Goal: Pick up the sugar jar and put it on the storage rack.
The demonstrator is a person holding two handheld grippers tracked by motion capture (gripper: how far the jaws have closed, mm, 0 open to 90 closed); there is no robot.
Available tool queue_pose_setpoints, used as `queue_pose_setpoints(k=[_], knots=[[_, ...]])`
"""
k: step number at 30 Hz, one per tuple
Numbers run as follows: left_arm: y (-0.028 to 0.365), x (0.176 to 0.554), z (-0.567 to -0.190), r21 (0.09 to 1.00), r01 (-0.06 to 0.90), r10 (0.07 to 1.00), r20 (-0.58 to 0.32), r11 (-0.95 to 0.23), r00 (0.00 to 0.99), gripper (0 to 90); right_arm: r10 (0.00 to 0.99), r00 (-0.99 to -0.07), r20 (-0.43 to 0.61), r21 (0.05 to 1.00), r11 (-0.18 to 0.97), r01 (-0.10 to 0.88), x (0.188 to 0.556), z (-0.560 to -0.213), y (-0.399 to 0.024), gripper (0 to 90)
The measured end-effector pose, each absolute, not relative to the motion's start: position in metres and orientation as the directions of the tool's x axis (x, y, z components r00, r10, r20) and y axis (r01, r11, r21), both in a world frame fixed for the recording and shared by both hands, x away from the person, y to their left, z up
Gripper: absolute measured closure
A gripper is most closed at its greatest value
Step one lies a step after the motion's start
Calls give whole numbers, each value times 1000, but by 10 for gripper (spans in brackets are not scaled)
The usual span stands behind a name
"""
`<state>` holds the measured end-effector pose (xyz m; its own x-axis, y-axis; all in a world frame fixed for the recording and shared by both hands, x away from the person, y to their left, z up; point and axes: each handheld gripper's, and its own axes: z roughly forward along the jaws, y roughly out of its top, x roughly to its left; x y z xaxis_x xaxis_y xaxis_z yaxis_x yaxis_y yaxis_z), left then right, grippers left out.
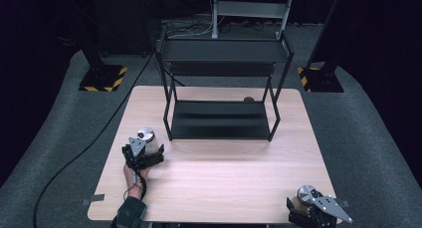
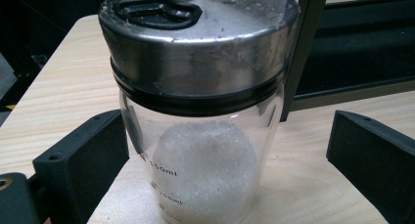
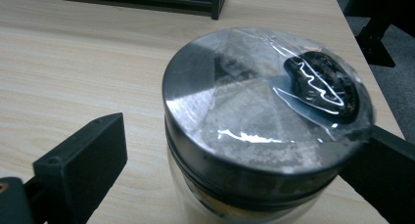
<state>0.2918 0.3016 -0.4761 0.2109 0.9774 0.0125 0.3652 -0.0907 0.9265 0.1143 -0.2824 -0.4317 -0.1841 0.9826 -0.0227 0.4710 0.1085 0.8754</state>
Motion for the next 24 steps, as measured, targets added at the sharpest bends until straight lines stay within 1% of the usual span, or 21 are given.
queue_pose_setpoints(k=[9,17,24], knots=[[300,295,-476,926,363,974,22,-105,225,4,981,-190,-22,872,112,476,116,-430,-281,1],[295,298,-476,925,367,981,27,-98,192,14,981,-195,-16,872,109,476,116,-431,-281,3],[295,302,-476,927,364,981,23,-94,194,21,981,-195,-11,872,105,477,116,-431,-282,3]])
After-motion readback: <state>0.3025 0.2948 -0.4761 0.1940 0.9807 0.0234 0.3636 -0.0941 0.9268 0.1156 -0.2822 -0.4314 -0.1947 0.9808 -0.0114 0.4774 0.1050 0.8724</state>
